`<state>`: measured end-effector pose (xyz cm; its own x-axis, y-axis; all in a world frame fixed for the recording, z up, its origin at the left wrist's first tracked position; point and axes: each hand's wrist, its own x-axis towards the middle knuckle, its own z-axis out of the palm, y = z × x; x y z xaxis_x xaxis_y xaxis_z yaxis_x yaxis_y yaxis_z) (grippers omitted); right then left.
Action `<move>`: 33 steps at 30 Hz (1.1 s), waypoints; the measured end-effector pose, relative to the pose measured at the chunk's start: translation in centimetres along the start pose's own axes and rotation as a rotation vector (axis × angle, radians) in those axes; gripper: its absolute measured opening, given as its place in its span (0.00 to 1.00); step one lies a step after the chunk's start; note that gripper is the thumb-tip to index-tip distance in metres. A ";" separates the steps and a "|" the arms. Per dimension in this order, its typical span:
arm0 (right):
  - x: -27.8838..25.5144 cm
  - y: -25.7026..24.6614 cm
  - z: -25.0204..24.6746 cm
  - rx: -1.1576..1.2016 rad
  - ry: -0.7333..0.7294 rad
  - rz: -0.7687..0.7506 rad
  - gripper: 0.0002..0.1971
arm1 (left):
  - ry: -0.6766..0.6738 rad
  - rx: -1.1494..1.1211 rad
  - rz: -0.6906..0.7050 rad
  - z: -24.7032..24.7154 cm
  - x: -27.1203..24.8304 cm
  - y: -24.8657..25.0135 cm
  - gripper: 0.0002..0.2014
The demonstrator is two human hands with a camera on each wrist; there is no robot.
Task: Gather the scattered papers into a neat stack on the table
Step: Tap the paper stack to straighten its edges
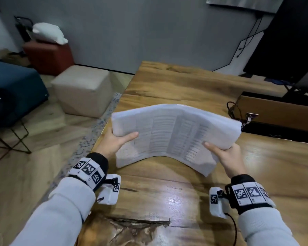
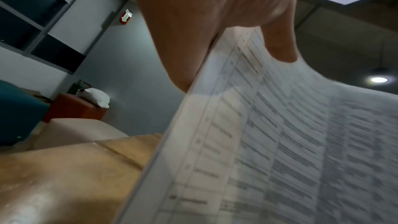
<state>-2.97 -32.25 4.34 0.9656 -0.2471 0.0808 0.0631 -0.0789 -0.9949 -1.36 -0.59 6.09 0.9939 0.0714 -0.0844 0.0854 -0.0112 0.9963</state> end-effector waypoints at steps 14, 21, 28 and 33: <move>0.0 -3.6 0.3 0.111 0.065 -0.156 0.09 | 0.021 -0.056 0.162 0.1 0.4 0.8 0.11; -0.3 -4.8 -0.2 0.072 0.127 -0.160 0.12 | 0.004 -0.062 0.306 -0.1 0.4 2.3 0.18; 1.1 -4.6 0.1 -0.015 0.202 -0.119 0.19 | 0.049 -0.100 0.337 0.6 0.4 2.6 0.09; 1.5 -4.8 -0.4 -0.018 0.169 -0.088 0.07 | -0.019 -0.102 0.352 0.0 0.5 2.7 0.15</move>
<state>-1.91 -32.63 9.25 0.9003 -0.3973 0.1775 0.1391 -0.1237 -0.9825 -0.61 -0.63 8.70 0.9623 0.0623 0.2648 -0.2688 0.0679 0.9608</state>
